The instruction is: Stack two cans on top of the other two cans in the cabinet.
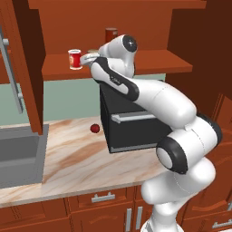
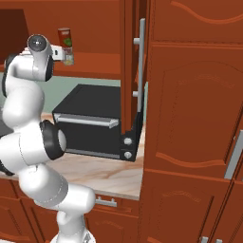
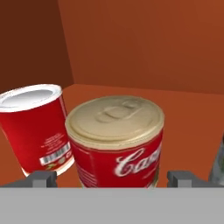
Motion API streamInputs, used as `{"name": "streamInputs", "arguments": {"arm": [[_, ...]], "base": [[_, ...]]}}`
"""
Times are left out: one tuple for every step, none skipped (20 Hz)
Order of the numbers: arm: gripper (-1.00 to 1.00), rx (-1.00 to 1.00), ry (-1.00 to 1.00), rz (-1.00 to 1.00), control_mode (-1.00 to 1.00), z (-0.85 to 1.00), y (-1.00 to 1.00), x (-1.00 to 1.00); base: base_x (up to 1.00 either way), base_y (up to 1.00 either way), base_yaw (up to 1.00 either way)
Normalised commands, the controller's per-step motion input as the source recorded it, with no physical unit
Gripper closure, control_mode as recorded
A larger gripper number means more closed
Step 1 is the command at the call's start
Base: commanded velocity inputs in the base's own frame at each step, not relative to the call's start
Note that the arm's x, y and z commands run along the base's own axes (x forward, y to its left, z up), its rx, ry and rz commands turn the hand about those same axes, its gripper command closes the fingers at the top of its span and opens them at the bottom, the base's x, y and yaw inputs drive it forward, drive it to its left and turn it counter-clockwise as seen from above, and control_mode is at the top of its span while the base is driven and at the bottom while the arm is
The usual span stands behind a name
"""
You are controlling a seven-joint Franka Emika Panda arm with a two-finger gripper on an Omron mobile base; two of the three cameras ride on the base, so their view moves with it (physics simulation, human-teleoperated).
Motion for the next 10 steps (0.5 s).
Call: {"name": "streamInputs", "arguments": {"arm": [[-1.00, 0.00, 0.01, 0.00, -1.00, -0.07, 0.10, 0.12], [-1.00, 0.00, 0.00, 0.00, -1.00, -0.06, 0.09, 0.08], [-1.00, 0.00, 0.00, 0.00, -1.00, -0.07, 0.10, 0.08], [-1.00, 0.00, 0.00, 0.00, -1.00, -0.07, 0.10, 0.08], [-1.00, 0.00, 0.01, 0.00, -1.00, -0.07, 0.10, 0.09], [-1.00, 0.00, 0.00, 0.00, -1.00, -0.08, 0.10, 0.10], [-1.00, 0.00, 0.00, 0.00, -1.00, -0.06, 0.08, 0.09], [-1.00, 0.00, 0.00, 0.00, -1.00, -0.05, 0.06, 0.08], [-1.00, 0.00, 0.00, 0.00, -1.00, -0.03, 0.03, 0.09], [-1.00, 0.00, 0.00, 0.00, -1.00, -0.03, 0.04, 0.07]], "base": [[0.00, 0.00, 0.00], [0.00, 0.00, 0.00], [0.00, 0.00, 0.00], [0.00, 0.00, 0.00], [0.00, 0.00, 0.00], [0.00, 0.00, 0.00], [0.00, 0.00, 0.00], [0.00, 0.00, 0.00], [0.00, 0.00, 0.00], [0.00, 0.00, 0.00]]}}
